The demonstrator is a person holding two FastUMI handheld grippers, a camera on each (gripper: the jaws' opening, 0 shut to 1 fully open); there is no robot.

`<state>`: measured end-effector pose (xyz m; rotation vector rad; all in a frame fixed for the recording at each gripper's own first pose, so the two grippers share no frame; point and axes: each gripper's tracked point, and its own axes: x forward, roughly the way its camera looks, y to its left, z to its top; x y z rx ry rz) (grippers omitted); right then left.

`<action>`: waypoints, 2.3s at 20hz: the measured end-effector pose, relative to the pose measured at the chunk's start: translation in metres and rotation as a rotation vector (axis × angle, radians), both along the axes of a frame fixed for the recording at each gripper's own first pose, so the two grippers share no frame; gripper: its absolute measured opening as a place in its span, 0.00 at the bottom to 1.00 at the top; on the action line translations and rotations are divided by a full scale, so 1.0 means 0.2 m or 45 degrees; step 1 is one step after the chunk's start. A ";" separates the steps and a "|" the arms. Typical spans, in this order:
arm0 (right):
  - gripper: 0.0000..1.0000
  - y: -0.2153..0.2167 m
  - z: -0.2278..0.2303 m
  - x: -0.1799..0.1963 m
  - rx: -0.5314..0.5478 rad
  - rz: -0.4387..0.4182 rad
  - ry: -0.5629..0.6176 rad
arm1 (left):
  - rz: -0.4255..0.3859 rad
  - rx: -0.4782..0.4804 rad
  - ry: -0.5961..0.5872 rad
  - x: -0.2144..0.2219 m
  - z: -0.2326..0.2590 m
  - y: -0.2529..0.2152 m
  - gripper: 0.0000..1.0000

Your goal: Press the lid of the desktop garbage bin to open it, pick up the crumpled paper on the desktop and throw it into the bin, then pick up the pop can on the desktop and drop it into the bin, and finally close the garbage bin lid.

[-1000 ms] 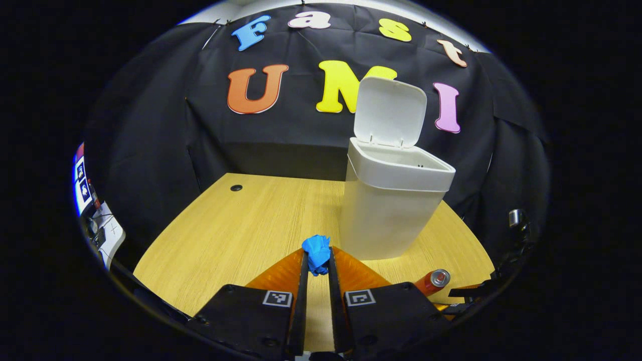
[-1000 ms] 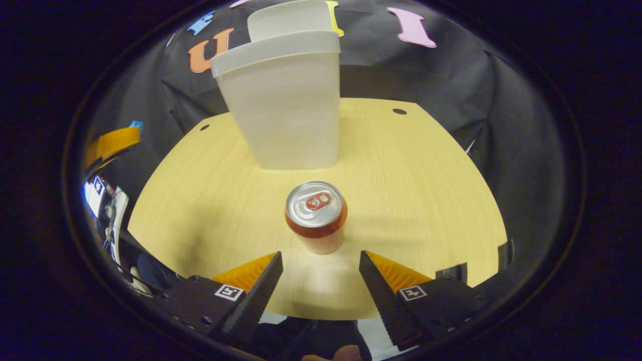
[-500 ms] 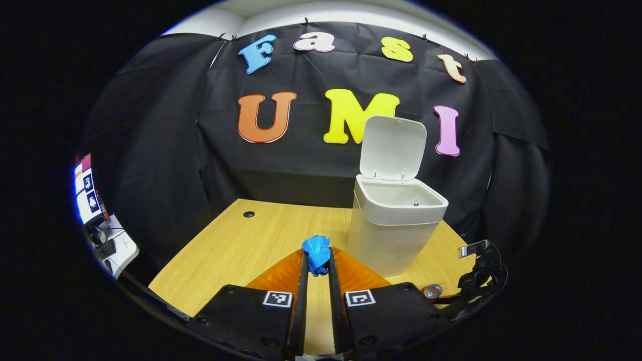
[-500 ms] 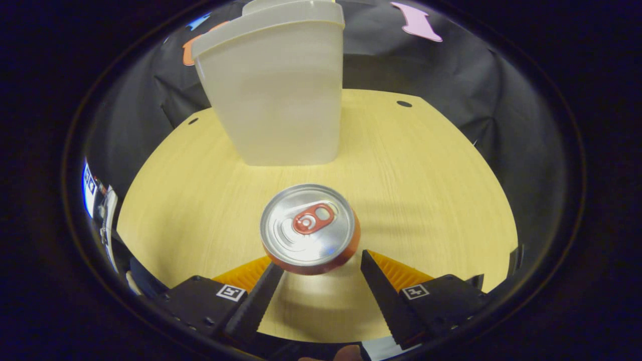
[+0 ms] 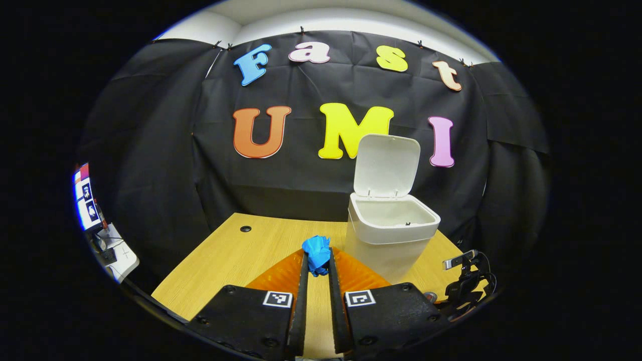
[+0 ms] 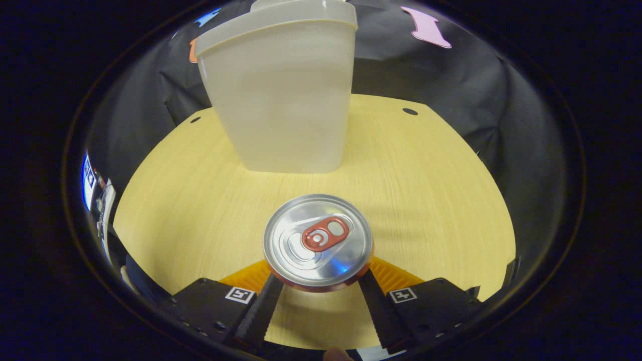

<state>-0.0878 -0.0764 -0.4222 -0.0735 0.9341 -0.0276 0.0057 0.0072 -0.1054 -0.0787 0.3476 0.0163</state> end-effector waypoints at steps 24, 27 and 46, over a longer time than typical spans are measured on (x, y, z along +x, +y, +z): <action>0.79 -0.64 0.81 0.11 0.003 -0.288 -0.359 | -0.208 -0.059 -0.110 0.92 0.13 -0.63 0.36; 0.79 -0.68 0.85 0.11 0.019 -0.316 -0.378 | -0.224 -0.056 -0.094 0.93 0.11 -0.66 0.47; 0.79 -0.36 1.37 0.40 -0.005 -0.043 -0.492 | -0.069 -0.048 -0.165 0.63 0.24 -0.31 1.00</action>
